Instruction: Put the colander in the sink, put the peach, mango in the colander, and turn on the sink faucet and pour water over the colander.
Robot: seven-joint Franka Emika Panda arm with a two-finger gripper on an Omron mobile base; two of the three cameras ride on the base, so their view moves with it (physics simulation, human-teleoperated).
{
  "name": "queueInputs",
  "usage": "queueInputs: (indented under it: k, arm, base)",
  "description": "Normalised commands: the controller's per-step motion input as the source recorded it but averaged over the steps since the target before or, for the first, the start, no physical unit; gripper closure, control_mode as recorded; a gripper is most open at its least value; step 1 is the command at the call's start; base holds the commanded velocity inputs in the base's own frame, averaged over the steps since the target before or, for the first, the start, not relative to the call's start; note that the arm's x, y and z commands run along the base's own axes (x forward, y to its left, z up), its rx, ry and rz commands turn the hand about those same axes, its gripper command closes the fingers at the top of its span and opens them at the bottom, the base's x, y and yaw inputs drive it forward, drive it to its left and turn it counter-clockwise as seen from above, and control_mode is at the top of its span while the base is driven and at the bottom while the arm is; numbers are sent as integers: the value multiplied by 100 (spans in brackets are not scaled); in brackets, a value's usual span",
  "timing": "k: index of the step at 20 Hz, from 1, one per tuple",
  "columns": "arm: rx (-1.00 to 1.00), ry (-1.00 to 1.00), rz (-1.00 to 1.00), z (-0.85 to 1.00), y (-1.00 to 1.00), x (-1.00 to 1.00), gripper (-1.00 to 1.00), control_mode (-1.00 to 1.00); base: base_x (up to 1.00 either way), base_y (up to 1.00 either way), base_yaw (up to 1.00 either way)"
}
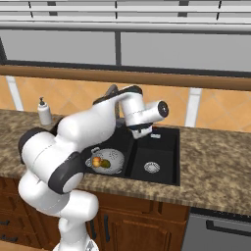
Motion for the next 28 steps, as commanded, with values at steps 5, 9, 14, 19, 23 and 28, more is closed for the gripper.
queueInputs:
  k: [5, 9, 14, 19, 23, 28]
  arm:
    - [40, -7, -20, -14, 0, 5, -100, -100]
    - [36, 1, -10, 0, 0, 30, -100, -100]
    - [41, 0, -14, 0, -3, 11, -100, -100]
    - [29, 17, -5, -1, 0, 12, -100, -100]
    - [26, 20, 0, 0, 0, 13, -100, -100]
    - [29, 19, 0, -5, 0, 12, -100, -100]
  base:
    - [0, 0, 0]
    - [0, 0, 0]
    - [0, 0, 0]
    - [0, 0, 0]
    - [0, 0, 0]
    - [0, 0, 0]
